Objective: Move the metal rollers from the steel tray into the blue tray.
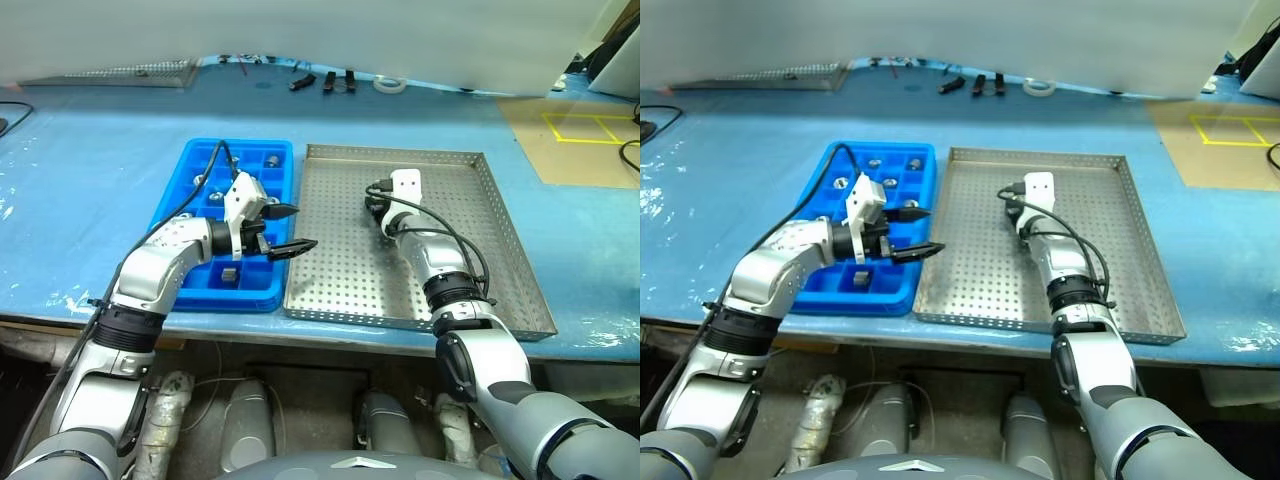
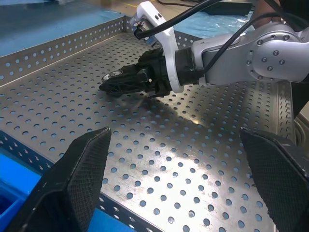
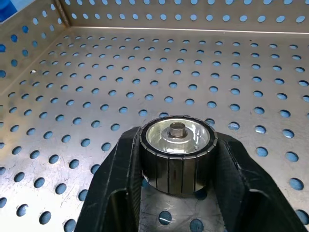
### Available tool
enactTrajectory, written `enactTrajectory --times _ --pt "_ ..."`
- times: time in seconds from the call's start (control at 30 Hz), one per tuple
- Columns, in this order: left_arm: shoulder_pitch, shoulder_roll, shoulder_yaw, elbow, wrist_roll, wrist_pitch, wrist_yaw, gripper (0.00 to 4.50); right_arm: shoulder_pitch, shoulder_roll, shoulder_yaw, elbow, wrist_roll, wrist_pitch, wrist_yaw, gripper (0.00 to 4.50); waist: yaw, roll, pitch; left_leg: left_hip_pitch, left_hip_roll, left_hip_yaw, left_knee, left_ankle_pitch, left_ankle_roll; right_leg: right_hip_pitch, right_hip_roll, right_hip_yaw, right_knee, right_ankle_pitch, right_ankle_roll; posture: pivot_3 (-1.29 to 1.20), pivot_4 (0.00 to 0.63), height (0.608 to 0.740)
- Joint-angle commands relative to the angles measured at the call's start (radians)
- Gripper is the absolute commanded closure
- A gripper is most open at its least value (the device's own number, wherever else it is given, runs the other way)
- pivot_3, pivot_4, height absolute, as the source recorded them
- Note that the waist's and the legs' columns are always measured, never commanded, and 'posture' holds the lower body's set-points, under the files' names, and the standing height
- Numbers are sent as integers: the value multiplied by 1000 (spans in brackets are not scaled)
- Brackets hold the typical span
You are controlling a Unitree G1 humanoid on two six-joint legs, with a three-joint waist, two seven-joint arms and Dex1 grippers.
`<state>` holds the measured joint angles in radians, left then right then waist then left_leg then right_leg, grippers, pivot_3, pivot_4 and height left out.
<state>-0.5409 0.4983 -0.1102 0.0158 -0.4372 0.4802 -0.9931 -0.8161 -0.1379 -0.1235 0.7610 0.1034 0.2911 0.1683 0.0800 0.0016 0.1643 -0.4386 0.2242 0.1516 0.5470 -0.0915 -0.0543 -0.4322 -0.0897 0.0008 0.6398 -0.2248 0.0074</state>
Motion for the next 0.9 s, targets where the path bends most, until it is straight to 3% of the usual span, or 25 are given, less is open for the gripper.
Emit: enactTrajectory --times 0.03,0.27,0.7,0.9 --pt "7 15 34 -47 -14 3 1 0 -10 -6 10 -84 6 -6 22 2855 0 0 0 0 0 0 0 0 0 0 0 0 0 0 0 32 150 740" --pt "44 40 54 -89 -31 33 0 0 -6 -20 58 -205 13 36 123 2855 1 0 0 0 0 0 0 0 1 0 0 0 0 0 0 66 150 740" --pt "310 139 236 -371 -126 150 111 0 -32 -71 227 -427 166 184 690 2855 43 0 0 0 2 -1 -2 -4 6 -1 0 -2 -2 -1 -2 334 150 740" --pt "469 139 335 -531 -178 203 213 0 -12 -72 300 -450 164 199 808 2855 97 0 0 -1 4 -2 -4 -4 7 -1 0 -2 -2 -3 -4 433 150 740"
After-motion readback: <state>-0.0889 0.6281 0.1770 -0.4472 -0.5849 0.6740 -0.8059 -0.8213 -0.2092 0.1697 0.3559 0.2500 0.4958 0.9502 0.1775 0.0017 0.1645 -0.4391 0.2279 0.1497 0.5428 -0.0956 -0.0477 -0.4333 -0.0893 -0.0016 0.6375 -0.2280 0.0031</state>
